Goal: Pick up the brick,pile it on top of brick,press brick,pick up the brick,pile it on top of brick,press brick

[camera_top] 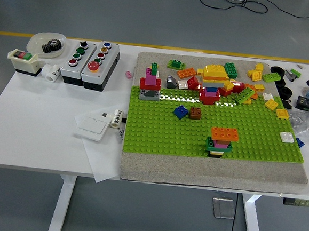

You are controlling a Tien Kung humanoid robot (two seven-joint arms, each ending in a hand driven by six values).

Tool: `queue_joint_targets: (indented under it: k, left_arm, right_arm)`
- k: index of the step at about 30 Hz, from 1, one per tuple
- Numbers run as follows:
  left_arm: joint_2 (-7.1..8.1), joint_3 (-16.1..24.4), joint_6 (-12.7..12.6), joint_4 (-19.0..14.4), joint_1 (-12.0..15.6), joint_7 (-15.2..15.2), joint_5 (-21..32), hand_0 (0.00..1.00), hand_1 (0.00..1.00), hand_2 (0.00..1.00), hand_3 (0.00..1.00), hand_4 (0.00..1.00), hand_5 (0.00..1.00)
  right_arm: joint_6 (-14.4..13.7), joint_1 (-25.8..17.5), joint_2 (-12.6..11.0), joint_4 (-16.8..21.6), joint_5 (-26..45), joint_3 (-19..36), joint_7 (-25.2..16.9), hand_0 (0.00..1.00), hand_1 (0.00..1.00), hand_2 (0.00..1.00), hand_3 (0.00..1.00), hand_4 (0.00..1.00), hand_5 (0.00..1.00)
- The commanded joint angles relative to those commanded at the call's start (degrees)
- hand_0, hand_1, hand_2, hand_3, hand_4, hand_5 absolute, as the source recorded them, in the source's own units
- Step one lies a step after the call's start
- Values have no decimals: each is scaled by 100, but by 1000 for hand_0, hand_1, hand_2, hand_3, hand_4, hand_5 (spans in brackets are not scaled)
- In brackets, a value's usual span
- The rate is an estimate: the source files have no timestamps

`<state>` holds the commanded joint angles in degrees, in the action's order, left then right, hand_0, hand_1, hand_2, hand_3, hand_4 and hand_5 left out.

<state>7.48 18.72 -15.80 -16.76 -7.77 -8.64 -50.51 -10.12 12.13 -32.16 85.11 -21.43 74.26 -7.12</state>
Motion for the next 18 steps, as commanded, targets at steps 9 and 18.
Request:
queue_joint_targets:
  k: [9, 18]
  left_arm:
    - [-6, -9, 24, -11, 3, 4, -18, 712, 704, 766, 659, 752, 647]
    - [-12, -16, 21, -7, 1, 22, 0, 713, 704, 766, 658, 754, 648]
  right_arm:
    - [126, -41, 107, -50, 373, 88, 101, 873, 814, 861, 897, 998, 884]
    - [-122, -129, 204, -196, 444, 154, 201, 863, 805, 857, 885, 998, 897]
